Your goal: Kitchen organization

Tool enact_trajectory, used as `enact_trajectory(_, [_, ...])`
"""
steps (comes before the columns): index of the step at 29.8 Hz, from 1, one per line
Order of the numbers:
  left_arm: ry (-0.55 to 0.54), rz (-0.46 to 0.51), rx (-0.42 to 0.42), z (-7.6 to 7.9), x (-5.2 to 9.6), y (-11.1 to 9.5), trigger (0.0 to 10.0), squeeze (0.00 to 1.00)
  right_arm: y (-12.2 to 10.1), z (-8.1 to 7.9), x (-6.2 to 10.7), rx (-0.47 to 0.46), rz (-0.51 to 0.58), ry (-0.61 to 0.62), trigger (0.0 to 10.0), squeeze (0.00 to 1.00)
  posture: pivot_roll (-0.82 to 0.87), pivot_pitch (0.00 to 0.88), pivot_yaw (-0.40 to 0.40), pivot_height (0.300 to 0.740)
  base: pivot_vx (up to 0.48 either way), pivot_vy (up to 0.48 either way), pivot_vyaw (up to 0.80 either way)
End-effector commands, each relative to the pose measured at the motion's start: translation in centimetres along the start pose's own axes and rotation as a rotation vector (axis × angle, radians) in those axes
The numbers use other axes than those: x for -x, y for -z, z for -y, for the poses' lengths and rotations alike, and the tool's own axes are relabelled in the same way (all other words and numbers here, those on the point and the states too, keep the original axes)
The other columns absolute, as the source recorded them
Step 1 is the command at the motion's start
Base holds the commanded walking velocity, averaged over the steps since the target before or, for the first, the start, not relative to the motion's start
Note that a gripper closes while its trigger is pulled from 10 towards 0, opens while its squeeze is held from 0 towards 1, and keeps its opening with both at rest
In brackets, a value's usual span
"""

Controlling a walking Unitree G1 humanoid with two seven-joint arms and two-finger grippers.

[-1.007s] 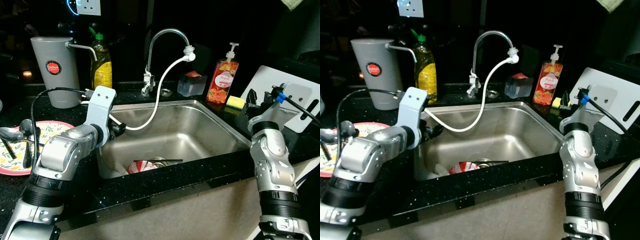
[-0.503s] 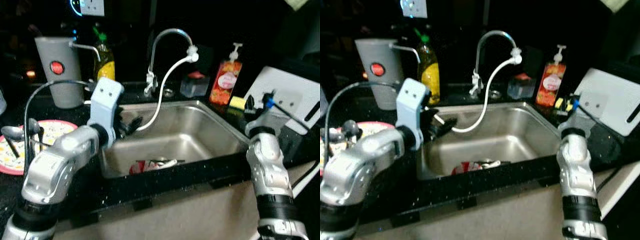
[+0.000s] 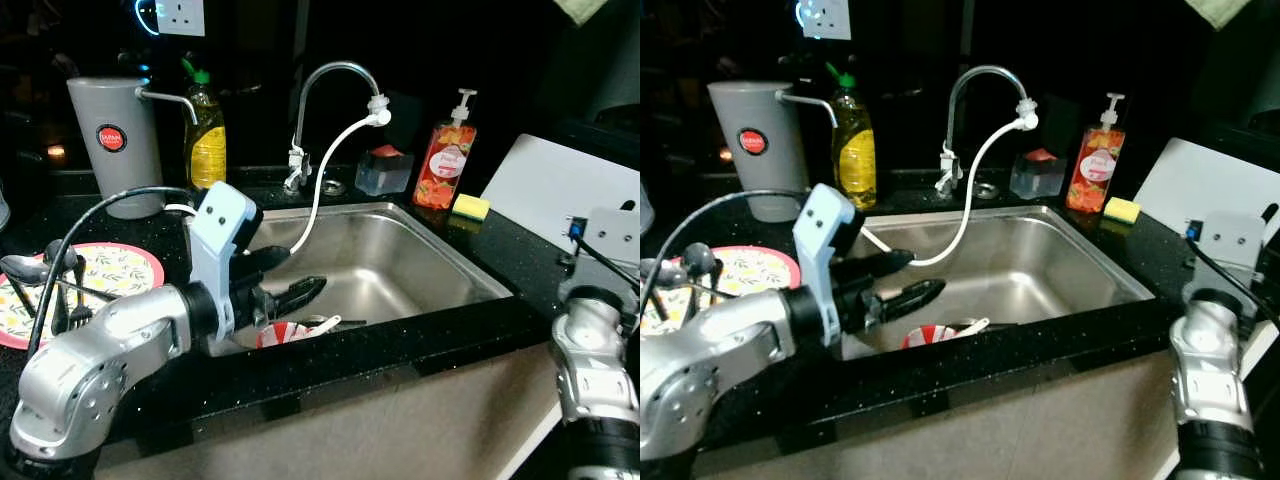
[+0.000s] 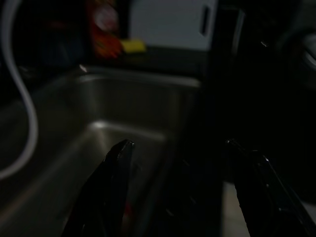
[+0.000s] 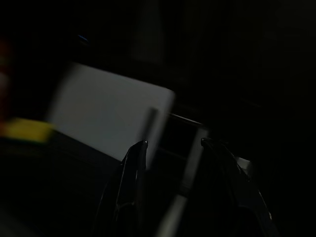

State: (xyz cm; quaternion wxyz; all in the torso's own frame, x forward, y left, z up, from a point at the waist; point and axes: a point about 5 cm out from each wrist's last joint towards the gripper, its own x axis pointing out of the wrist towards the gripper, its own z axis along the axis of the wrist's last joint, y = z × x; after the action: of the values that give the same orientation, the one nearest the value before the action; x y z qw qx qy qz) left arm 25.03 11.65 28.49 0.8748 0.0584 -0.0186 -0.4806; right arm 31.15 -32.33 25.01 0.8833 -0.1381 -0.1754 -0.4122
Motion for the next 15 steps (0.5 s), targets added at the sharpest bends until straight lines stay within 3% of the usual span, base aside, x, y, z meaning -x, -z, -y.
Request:
enact_trajectory(1, [0.084,-0.042,-0.003,1.3,0.0,0.5,10.0,0.00,1.2,1.2,-0.1,0.041,-0.047,0.058,10.0,0.00,0.06,0.047,-0.074,0.740,0.000,0.000,0.00])
enact_trajectory(4, [0.106,-0.059,-0.013,1.9,-0.1,1.0,10.0,0.00,1.8,2.0,-0.1,0.069,-0.066,0.090,10.0,0.00,0.05,0.045,-0.069,0.740,0.000,0.000,0.00])
enact_trajectory(10, [0.017,-0.054,0.019,0.7,-0.1,1.4,10.0,0.00,2.9,3.0,0.3,0.133,-0.094,0.130,10.0,0.00,0.05,0.047,-0.073,0.740,0.000,0.000,0.00])
enact_trajectory(13, [-0.002,-0.055,0.030,0.5,-0.1,1.6,10.0,0.00,3.9,4.1,0.6,0.176,-0.123,0.160,10.0,0.00,0.05,0.050,-0.075,0.740,0.000,0.000,0.00])
enact_trajectory(15, [-0.025,-0.054,0.035,0.2,0.1,1.6,10.0,0.00,5.5,5.6,0.9,0.229,-0.177,0.201,10.0,0.00,0.04,0.050,-0.076,0.740,0.000,0.000,0.00])
